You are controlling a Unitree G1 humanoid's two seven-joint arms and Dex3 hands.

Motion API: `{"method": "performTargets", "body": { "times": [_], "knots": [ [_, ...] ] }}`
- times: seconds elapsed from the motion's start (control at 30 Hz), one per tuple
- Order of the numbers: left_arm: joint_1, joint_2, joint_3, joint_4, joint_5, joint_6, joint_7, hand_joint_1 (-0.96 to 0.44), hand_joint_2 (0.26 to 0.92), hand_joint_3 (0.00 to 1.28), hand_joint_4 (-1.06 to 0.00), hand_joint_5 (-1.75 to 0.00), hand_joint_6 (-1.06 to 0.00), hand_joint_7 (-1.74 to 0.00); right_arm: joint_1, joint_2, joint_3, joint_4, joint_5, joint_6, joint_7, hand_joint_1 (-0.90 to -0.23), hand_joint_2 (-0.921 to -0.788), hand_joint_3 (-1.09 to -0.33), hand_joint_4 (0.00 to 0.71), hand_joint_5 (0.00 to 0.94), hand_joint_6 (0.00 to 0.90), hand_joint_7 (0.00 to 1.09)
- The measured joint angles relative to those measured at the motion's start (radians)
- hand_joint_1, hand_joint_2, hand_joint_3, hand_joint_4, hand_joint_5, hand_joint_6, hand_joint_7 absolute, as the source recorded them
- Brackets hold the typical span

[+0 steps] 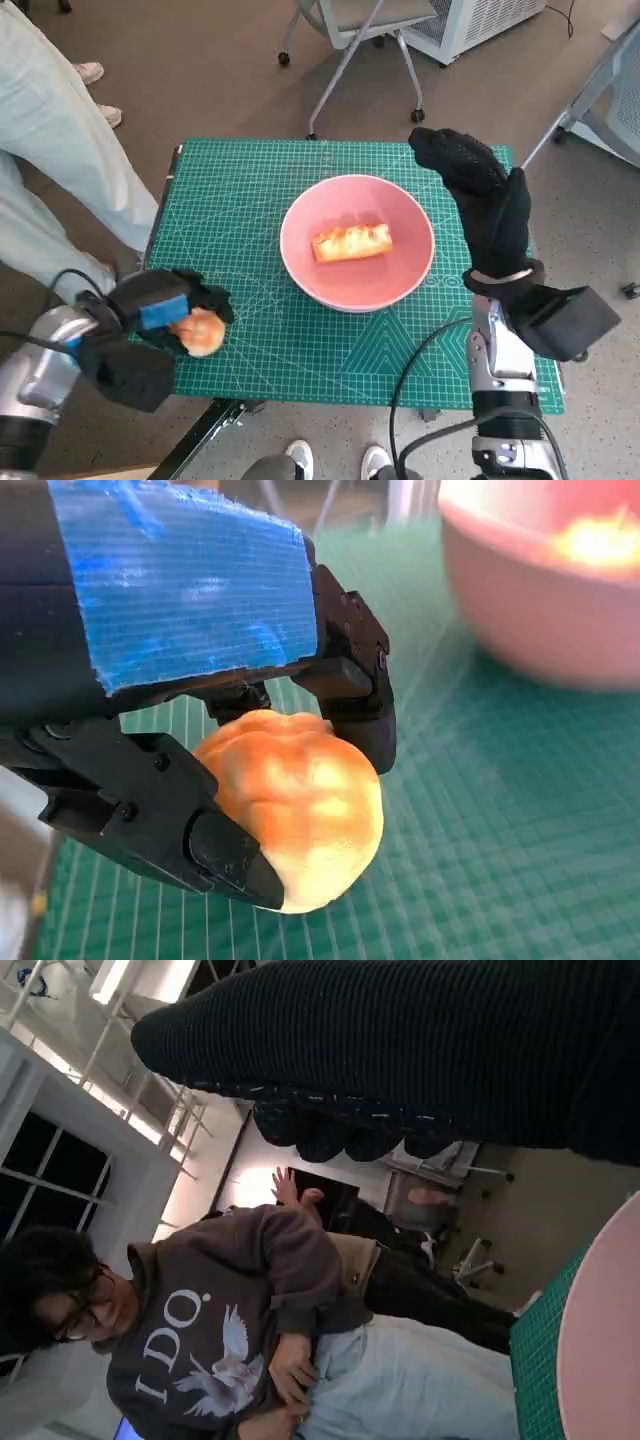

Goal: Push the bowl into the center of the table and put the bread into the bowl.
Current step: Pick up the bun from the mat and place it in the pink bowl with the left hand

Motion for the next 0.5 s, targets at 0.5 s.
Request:
{"method": "performTargets", "body": {
  "times": [0.5],
  "knots": [
    [-0.110,0.005,0.146,-0.245,-0.230,0.058,-0.022,0.00,0.887,0.06,-0.72,-1.12,-0.77,-1.03,0.007,-0.002,-0.002,-0.019,0.000,0.016,0.000,-0.691,-0.921,-0.781,0.151,0.000,0.024,0.55]
  ]
}}
